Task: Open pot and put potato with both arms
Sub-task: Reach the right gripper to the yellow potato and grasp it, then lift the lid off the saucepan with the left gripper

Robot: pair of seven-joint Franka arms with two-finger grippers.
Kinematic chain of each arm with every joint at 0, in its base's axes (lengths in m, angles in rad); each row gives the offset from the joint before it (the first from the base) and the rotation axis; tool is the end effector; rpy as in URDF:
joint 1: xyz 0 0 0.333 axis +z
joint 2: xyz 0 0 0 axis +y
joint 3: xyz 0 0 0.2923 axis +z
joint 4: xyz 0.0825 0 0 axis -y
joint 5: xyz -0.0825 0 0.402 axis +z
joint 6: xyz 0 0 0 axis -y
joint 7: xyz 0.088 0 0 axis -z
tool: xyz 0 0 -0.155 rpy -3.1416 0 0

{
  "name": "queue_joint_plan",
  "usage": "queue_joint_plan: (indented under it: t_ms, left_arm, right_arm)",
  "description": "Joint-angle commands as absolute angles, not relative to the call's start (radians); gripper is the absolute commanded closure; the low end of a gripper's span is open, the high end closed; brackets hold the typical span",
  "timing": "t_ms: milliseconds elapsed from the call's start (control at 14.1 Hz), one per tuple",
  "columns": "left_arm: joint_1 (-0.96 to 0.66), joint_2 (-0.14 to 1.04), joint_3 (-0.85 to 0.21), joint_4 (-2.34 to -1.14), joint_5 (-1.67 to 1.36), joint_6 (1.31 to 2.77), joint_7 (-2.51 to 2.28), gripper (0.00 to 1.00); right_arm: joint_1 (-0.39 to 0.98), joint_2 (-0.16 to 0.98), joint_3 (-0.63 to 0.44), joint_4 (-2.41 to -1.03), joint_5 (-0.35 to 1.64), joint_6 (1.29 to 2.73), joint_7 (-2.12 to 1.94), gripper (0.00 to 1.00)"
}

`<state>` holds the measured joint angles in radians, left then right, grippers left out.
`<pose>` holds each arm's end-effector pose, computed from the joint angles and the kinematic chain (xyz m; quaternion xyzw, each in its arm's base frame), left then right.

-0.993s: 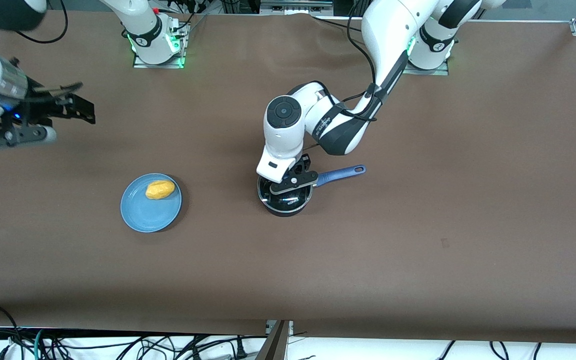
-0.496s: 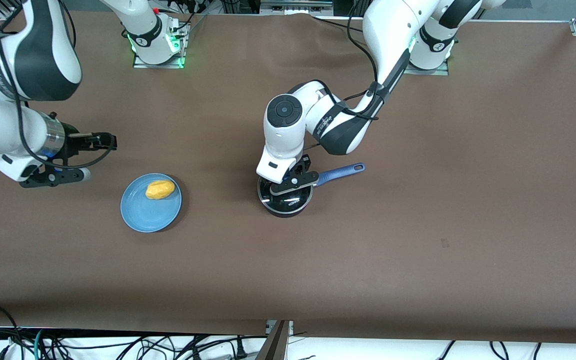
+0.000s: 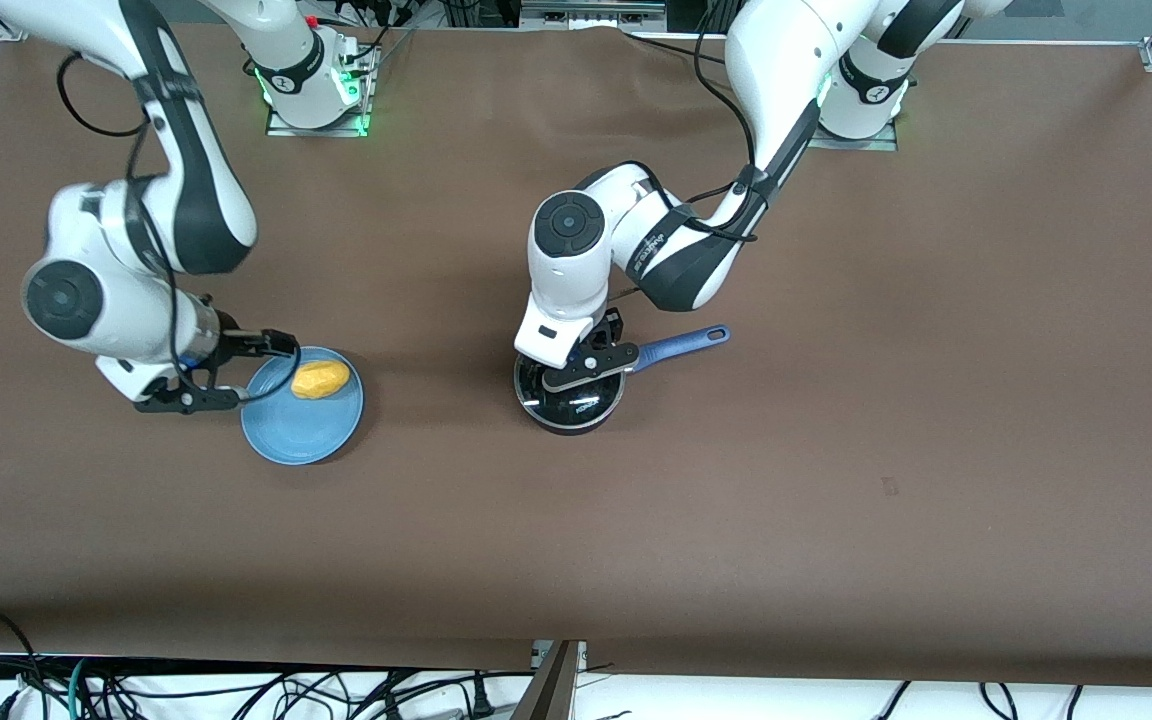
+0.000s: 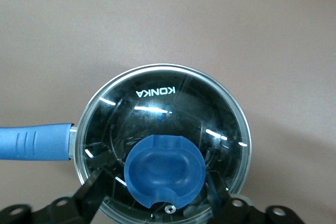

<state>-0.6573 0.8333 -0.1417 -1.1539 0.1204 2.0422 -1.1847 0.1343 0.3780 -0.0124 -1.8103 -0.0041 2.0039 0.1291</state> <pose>0.5629 -0.5254 0.2352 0.9812 0.1905 0.0194 0.0246 0.6136 0.0749 0.2402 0.9957 -0.0023 -0.0908 0.0156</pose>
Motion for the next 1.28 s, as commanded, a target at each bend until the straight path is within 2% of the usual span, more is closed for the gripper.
queue_joint_plan:
  t_ms: [0, 355, 496, 638, 1206]
  left_arm:
    - [-0.663, 0.85, -0.143, -1.108, 0.133, 2.026, -1.226, 0.08]
    - [-0.669, 0.897, -0.135, -1.108, 0.143, 2.075, -1.229, 0.11]
    - [-0.669, 0.894, -0.137, -1.108, 0.143, 2.074, -1.227, 0.26]
    - [-0.664, 0.885, -0.137, -1.108, 0.14, 2.063, -1.224, 0.33]
    - [-0.657, 0.847, -0.138, -1.106, 0.137, 2.023, -1.216, 0.34]
  right_arm:
    - [0.132, 0.408, -0.009, -1.839, 0.034, 2.074, 0.208, 0.0]
    - [0.133, 0.448, -0.008, -1.925, 0.066, 2.249, 0.316, 0.0]
    - [0.133, 0.465, -0.008, -1.928, 0.109, 2.26, 0.316, 0.0]
    - [0.133, 0.474, -0.008, -1.928, 0.126, 2.266, 0.316, 0.0]
    - [0.133, 0.511, -0.006, -1.944, 0.149, 2.345, 0.316, 0.0]
